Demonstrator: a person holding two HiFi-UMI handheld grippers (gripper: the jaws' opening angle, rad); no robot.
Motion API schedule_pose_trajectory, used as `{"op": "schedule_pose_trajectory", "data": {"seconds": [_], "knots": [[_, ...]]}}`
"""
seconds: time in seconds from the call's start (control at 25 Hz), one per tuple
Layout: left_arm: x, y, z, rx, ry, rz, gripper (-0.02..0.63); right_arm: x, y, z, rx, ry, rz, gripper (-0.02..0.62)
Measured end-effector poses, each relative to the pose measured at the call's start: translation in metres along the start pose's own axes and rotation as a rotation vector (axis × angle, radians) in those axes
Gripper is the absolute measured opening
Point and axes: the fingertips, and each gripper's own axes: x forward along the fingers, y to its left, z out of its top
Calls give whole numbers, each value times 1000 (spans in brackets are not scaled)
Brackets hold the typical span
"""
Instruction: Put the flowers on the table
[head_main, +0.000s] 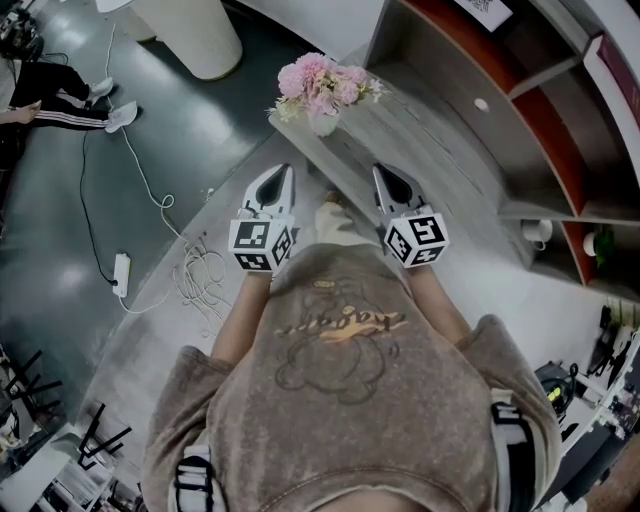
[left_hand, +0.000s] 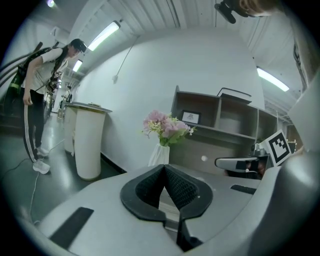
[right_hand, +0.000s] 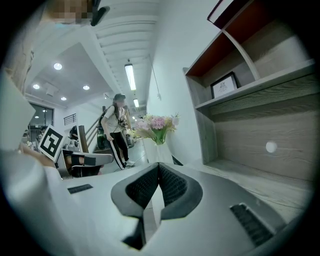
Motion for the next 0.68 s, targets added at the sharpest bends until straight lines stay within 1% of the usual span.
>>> {"op": "schedule_pose_trajectory", "data": {"seconds": [0.32, 0.68], "knots": [[2, -3, -1, 1, 2, -1, 18, 1, -2, -1, 4, 7, 8, 0], [3, -4, -5, -21, 8, -1, 18, 1, -5, -1, 3, 9, 12, 0]]}}
